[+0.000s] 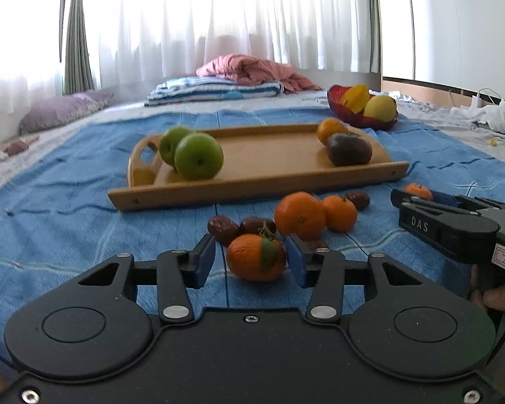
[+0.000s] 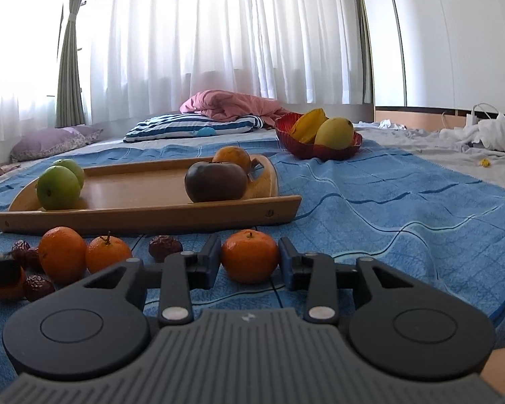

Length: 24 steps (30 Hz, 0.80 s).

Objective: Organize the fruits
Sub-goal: 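Grasp a leafy tangerine with the left tool while the right tool grasps another tangerine, then carry both tangerines over the wooden tray with both tools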

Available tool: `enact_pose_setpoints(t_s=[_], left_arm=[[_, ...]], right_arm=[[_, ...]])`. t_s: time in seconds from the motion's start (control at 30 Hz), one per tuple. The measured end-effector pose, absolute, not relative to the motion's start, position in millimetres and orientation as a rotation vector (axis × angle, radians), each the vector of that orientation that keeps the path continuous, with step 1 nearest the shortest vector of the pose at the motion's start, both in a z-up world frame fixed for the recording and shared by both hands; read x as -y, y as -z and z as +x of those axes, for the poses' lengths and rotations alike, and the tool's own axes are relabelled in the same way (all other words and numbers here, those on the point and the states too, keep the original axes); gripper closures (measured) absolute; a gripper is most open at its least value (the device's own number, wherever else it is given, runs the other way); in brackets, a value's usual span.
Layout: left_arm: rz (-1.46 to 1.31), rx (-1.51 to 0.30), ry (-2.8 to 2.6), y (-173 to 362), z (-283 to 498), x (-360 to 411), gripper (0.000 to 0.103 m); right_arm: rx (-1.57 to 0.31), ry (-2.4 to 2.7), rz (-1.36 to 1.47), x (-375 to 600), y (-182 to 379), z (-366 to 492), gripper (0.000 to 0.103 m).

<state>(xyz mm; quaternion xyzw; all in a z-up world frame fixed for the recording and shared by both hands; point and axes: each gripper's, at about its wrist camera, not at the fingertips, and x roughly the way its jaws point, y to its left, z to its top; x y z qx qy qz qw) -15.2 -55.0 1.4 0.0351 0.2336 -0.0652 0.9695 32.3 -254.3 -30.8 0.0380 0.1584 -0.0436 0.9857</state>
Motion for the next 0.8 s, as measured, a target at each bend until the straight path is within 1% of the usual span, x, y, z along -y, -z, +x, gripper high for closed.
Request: enact_pose_setpoints(t_s=[0.13, 0.27, 0.4, 0.63, 0.67, 0.7, 0.73, 0.8], left_arm=[[0.049, -0.522, 0.126, 6.3, -10.2, 52.0, 0.057], [0.040, -0.518, 0.130, 7.1, -10.0, 49.7, 0.059], [0.050, -0.514, 0.138, 9.6, -12.4, 51.8, 0.065], [0.108, -0.493, 0.145, 6.4, -15.2, 60.0, 0.066], [0.105, -0.489, 0.151, 3.4, -13.9, 59.2, 0.066], [0.100, -0.478, 0.149, -0.3, -12.3, 57.7, 0.066], [0.102, -0.464, 0.142, -4.3, -10.8, 56.7, 0.066], [0.114, -0.444, 0.130, -11.7, -6.3, 55.3, 0.066]], right_arm=[[-0.318, 0.086, 0.077, 254.6, 31.1, 31.9, 0.059], [-0.319, 0.086, 0.075, 254.3, 31.1, 31.9, 0.058], [-0.320, 0.088, 0.070, 252.8, 31.3, 31.6, 0.058], [-0.322, 0.088, 0.068, 252.6, 31.3, 31.9, 0.057], [-0.329, 0.090, 0.062, 251.8, 31.5, 32.4, 0.058], [-0.337, 0.092, 0.053, 250.8, 31.7, 33.1, 0.062], [-0.340, 0.097, 0.038, 249.2, 31.8, 33.5, 0.063], [-0.342, 0.105, -0.005, 244.3, 32.4, 33.9, 0.063]])
